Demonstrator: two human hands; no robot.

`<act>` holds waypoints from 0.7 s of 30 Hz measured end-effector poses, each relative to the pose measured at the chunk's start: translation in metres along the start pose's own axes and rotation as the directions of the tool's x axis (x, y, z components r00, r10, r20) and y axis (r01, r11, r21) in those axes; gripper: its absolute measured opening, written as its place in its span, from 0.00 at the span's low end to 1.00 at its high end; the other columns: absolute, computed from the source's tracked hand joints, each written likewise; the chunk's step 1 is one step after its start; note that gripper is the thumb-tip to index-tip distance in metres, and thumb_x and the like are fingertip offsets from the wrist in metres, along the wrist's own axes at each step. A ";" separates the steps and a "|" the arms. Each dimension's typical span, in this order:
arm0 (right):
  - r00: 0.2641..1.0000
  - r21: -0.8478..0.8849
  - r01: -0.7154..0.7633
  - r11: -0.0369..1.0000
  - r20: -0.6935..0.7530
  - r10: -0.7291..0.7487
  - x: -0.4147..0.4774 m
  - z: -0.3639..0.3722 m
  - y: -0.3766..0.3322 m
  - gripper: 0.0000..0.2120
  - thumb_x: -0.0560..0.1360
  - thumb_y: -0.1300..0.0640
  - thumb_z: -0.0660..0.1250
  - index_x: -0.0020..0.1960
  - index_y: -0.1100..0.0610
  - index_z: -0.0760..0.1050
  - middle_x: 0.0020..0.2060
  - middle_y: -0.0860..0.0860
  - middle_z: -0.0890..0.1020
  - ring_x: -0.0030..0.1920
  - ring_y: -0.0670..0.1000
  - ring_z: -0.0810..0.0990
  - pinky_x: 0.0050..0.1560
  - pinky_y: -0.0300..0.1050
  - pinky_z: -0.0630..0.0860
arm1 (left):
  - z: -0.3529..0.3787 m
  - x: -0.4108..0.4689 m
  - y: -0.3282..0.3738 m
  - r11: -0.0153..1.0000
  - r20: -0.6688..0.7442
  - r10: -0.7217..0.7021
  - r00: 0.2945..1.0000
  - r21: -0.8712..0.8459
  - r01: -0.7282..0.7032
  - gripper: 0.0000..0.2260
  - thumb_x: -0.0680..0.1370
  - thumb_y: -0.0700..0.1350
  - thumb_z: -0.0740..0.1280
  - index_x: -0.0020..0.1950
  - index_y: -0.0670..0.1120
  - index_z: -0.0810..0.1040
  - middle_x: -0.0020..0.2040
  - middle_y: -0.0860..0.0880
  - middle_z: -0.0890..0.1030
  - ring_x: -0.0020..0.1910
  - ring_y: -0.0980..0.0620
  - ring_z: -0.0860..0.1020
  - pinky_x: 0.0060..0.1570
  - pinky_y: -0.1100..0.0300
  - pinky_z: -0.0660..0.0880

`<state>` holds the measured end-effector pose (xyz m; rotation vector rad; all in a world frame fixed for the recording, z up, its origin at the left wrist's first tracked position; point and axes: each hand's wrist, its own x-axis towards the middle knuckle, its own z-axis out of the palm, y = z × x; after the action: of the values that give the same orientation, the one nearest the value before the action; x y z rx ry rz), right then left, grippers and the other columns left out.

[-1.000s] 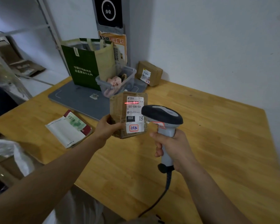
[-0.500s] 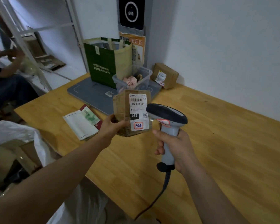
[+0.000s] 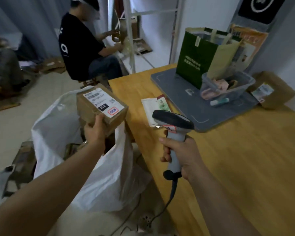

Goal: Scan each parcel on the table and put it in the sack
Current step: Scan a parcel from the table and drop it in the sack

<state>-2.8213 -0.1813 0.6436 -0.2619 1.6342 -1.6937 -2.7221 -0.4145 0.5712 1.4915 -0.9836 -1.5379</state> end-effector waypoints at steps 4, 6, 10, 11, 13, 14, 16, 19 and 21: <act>0.995 -0.010 -0.071 0.997 0.067 0.072 0.009 0.022 0.009 0.05 0.71 0.65 0.71 0.44 0.61 0.76 0.24 0.54 0.73 0.24 0.51 0.70 0.31 0.46 0.75 | -0.049 0.045 -0.010 0.988 -0.159 -0.151 0.976 -0.006 0.152 0.31 0.61 0.62 0.65 0.58 0.45 0.78 0.52 0.47 0.81 0.48 0.44 0.81 0.41 0.54 0.78; 0.992 -0.015 -0.102 0.995 0.071 0.103 0.013 0.028 0.013 0.06 0.70 0.64 0.72 0.46 0.61 0.76 0.25 0.54 0.73 0.24 0.51 0.70 0.31 0.46 0.75 | -0.066 0.079 -0.027 0.975 -0.126 -0.217 0.968 0.014 0.221 0.31 0.59 0.61 0.64 0.57 0.47 0.79 0.50 0.46 0.82 0.43 0.46 0.81 0.35 0.56 0.77; 0.990 -0.025 -0.129 0.991 0.045 0.130 0.019 0.029 0.017 0.07 0.71 0.64 0.72 0.46 0.61 0.76 0.26 0.55 0.73 0.24 0.51 0.70 0.30 0.45 0.75 | -0.063 0.073 -0.027 0.972 0.005 -0.232 0.973 0.032 0.232 0.21 0.77 0.52 0.65 0.67 0.43 0.72 0.51 0.49 0.77 0.38 0.54 0.78 0.39 0.60 0.79; 0.991 -0.028 -0.131 0.991 0.036 0.132 0.020 0.027 0.017 0.06 0.71 0.64 0.72 0.45 0.61 0.76 0.26 0.55 0.73 0.24 0.51 0.70 0.30 0.44 0.75 | -0.058 0.071 -0.028 0.976 0.012 -0.217 0.976 0.031 0.216 0.21 0.79 0.51 0.65 0.69 0.44 0.70 0.58 0.49 0.77 0.47 0.51 0.79 0.50 0.57 0.78; 0.991 -0.031 -0.134 0.990 0.013 0.135 0.021 0.023 0.018 0.05 0.71 0.64 0.72 0.44 0.61 0.76 0.26 0.55 0.73 0.24 0.51 0.70 0.30 0.45 0.75 | -0.041 0.066 -0.030 0.969 0.007 -0.227 0.974 0.099 0.225 0.23 0.79 0.53 0.65 0.72 0.47 0.68 0.65 0.49 0.76 0.60 0.47 0.77 0.58 0.55 0.75; 0.990 -0.028 -0.138 0.990 -0.001 0.138 0.022 0.020 0.018 0.05 0.71 0.64 0.72 0.44 0.61 0.76 0.26 0.55 0.73 0.24 0.51 0.70 0.30 0.45 0.75 | -0.029 0.060 -0.031 0.962 0.028 -0.193 0.981 0.201 0.183 0.25 0.77 0.55 0.66 0.72 0.48 0.68 0.66 0.49 0.75 0.62 0.46 0.76 0.55 0.55 0.76; 0.988 -0.006 -0.149 0.989 -0.036 0.148 0.022 0.013 0.017 0.05 0.71 0.65 0.72 0.44 0.61 0.76 0.26 0.55 0.73 0.24 0.51 0.70 0.30 0.45 0.76 | -0.002 0.043 -0.034 0.918 0.125 -0.059 0.990 0.397 0.005 0.30 0.72 0.60 0.64 0.71 0.48 0.70 0.68 0.46 0.73 0.63 0.43 0.74 0.58 0.50 0.75; 0.981 0.079 -0.152 0.985 -0.110 0.160 0.021 -0.005 0.013 0.05 0.71 0.66 0.71 0.43 0.62 0.76 0.26 0.55 0.73 0.22 0.50 0.69 0.30 0.45 0.75 | 0.044 -0.013 -0.034 0.806 0.351 0.158 0.923 0.495 -0.326 0.28 0.79 0.55 0.62 0.77 0.46 0.62 0.78 0.45 0.56 0.76 0.45 0.57 0.73 0.48 0.58; 0.971 0.170 -0.141 0.975 -0.166 0.169 0.018 -0.023 0.006 0.05 0.71 0.66 0.71 0.42 0.61 0.76 0.25 0.54 0.73 0.22 0.50 0.69 0.29 0.44 0.75 | 0.080 -0.046 -0.039 0.709 0.514 0.211 0.832 0.505 -0.492 0.27 0.81 0.53 0.61 0.79 0.49 0.57 0.79 0.49 0.50 0.78 0.49 0.51 0.74 0.50 0.55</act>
<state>-2.8462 -0.1742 0.6278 0.0978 1.5926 -1.7547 -2.8009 -0.3552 0.5555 1.2561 -2.0845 -1.3129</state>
